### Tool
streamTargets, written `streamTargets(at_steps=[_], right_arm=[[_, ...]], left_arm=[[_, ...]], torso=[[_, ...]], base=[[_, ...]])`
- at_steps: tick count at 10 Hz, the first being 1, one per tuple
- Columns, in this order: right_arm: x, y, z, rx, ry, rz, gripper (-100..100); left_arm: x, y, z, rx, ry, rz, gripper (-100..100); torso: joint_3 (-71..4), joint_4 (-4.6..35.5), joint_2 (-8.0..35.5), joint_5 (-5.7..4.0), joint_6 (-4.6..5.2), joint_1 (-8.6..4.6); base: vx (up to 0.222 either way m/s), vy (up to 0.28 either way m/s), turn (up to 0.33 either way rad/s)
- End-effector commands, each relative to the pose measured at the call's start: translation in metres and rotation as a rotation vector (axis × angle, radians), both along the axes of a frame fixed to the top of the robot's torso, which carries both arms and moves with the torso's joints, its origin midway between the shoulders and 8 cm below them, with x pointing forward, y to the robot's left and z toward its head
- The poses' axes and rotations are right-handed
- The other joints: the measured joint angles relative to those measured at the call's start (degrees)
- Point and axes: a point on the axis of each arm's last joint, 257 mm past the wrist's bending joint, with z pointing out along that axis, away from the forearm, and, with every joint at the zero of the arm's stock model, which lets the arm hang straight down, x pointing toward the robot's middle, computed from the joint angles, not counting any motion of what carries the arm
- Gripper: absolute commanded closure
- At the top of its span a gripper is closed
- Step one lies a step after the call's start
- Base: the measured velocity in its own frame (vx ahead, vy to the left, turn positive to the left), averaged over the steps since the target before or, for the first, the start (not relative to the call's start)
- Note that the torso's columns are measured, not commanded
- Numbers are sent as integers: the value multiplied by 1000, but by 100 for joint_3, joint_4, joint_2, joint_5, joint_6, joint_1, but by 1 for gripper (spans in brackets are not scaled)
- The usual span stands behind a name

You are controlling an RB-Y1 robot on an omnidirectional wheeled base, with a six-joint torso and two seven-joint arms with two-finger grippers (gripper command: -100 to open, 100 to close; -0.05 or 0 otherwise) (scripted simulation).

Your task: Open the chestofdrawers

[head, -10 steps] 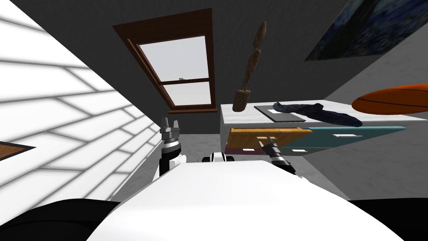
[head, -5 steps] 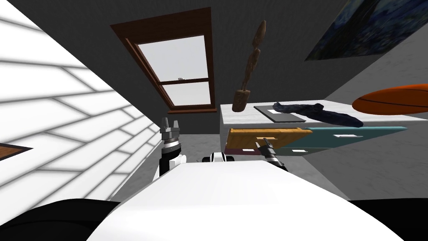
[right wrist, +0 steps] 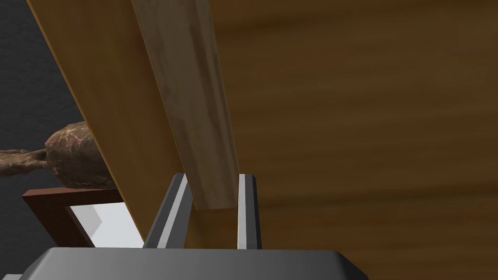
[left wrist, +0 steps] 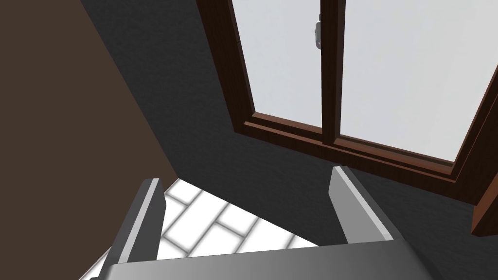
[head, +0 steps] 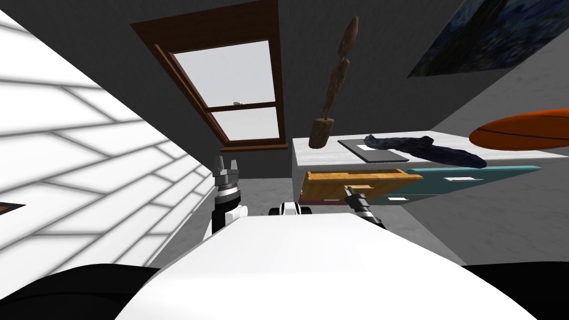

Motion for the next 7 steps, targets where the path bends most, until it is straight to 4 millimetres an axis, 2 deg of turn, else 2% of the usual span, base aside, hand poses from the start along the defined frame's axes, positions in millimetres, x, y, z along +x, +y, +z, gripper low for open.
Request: streamTargets(at_steps=[1,3,4,5,7], right_arm=[[-16,0,6,-2,-8,23,100],[-27,2,8,-2,-10,43,100],[-28,3,1,6,4,35,100],[-41,8,2,5,3,55,100],[-49,11,4,3,-1,68,100]], left_arm=[[0,0,0,0,0,0,0],[0,0,0,0,0,0,0],[0,0,0,0,0,0,0],[0,0,0,0,0,0,0],[0,0,0,0,0,0,0]], torso=[[-2,4,0,4,-5,1],[-17,7,-15,20,-1,7],[-20,6,-20,21,-6,13],[-27,-1,-38,12,-19,14],[-18,-5,-25,4,-11,6]], base=[[-72,22,-80],[-69,26,-92],[-29,9,-26],[-42,-5,-95],[-52,-5,-88]])
